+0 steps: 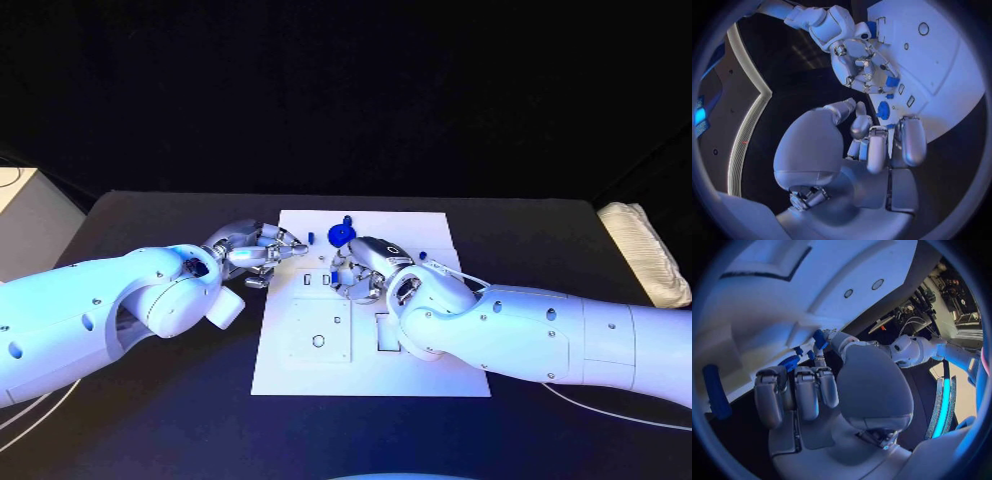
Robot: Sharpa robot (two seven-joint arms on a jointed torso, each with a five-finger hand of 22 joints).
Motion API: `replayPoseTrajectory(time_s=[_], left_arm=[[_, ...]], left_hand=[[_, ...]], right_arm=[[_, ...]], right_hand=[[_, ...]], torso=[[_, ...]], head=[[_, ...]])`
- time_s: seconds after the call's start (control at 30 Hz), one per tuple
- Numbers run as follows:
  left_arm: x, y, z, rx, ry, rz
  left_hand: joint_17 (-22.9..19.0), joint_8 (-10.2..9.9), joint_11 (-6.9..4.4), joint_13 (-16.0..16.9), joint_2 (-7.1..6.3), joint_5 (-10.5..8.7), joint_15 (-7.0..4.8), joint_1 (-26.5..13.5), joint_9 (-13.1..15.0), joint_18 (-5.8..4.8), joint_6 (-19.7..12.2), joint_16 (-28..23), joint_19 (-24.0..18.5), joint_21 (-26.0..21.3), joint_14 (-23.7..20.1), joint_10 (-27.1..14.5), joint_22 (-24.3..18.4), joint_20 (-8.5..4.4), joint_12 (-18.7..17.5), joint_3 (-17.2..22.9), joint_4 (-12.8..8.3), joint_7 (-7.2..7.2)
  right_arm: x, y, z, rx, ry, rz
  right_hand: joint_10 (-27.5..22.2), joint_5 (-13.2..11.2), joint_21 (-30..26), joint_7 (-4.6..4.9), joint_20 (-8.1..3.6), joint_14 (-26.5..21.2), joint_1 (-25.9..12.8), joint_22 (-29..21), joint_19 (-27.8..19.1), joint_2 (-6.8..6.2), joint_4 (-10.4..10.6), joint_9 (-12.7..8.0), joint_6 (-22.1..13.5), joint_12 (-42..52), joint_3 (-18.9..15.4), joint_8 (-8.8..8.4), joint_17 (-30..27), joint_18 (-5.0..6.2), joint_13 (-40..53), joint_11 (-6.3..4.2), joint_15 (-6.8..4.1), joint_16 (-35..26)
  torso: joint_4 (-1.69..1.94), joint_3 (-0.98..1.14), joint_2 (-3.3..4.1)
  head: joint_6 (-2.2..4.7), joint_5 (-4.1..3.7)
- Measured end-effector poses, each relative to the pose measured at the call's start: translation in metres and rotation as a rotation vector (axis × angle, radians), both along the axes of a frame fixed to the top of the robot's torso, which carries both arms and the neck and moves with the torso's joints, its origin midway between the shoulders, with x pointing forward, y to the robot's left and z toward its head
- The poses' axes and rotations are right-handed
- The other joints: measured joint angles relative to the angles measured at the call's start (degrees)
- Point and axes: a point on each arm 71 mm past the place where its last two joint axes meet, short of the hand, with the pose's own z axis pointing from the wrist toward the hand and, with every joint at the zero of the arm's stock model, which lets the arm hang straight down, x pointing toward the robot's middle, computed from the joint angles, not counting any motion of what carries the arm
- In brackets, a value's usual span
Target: Assemble the parts on the task board
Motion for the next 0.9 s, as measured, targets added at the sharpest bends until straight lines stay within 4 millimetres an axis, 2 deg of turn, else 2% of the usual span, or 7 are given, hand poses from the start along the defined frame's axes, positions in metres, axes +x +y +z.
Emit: replayPoseTrajectory(time_s=[0.33, 0.47, 0.57, 0.9], left_arm=[[-0.0003, -0.0006, -0.0013, 0.011, 0.012, -0.013], [-0.0004, -0.0009, -0.0017, 0.015, 0.016, -0.018], [-0.0005, -0.0009, -0.002, 0.018, 0.019, -0.022], [-0.0011, -0.0014, -0.0028, 0.024, 0.029, -0.034]], left_hand=[[0.0, 0.2, 0.0, -0.2, -0.22, 0.0, -0.2, -0.2, 0.3, 0.0, 0.0, -0.2, 0.0, 0.0, -0.2, 0.0, 0.0, 0.01, -0.2, 0.0, 0.0, 0.0], [0.0, 0.2, 0.0, -0.2, -0.22, 0.0, -0.2, -0.2, 0.3, 0.0, 0.0, -0.2, 0.0, 0.0, -0.2, 0.0, 0.0, 0.01, -0.2, 0.0, 0.0, 0.0], [0.0, 0.2, -0.2, -0.4, -0.22, 0.0, -0.2, -0.2, 0.6, 0.0, -0.2, -0.2, -0.2, 0.0, -0.2, -0.2, -0.1, -0.2, -0.2, 0.3, 0.0, -0.21], [0.0, 0.2, -0.2, -0.4, -0.22, 0.0, -0.2, -0.2, 0.6, 0.01, -0.2, -0.2, -0.2, 0.0, -0.2, -0.2, -0.1, -0.2, -0.2, 0.3, 0.0, -0.21]], right_arm=[[0.001, -0.0011, -0.0008, -0.005, -0.007, -0.003], [0.0015, -0.0017, -0.0011, -0.006, -0.008, -0.004], [0.0019, -0.0019, -0.0014, -0.008, -0.009, -0.005], [0.002, -0.0018, -0.0017, -0.01, -0.008, -0.004]], right_hand=[[0.0, -0.5, 0.0, 0.09, 0.0, 0.0, -0.6, 0.0, 0.0, -0.6, 0.0, -0.2, -0.5, 0.0, 0.0, 0.03, 0.0, 0.0, 0.0, 0.0, 0.0, 0.0], [0.0, -1.2, 0.0, 0.4, 0.0, 0.0, -1.5, 0.0, 0.0, -1.45, 0.0, -0.5, -1.4, -0.3, 0.0, 0.08, 0.0, 0.0, 0.0, 0.0, 0.0, 0.0], [0.0, -2.2, 0.0, 0.6, 0.0, 0.0, -1.5, 0.0, 0.0, -1.47, 0.0, -0.7, -1.6, -0.3, 0.0, -0.1, 0.0, 0.0, 0.0, 0.0, 0.0, 0.0], [0.0, -2.8, 0.0, 0.78, 0.0, 0.0, -2.0, 0.0, 0.0, -1.49, 0.2, -0.8, -1.8, -0.6, -0.2, -0.1, 0.0, 0.0, 0.0, 0.0, 0.0, 0.0]], torso=[[-0.13, 0.02, -0.02], [-0.14, 0.03, -0.02], [-0.16, 0.03, -0.02], [-0.11, 0.0, -0.03]], head=[[-0.21, 0.07], [-0.37, 0.05], [-0.37, -0.03], [-0.4, -0.13]])
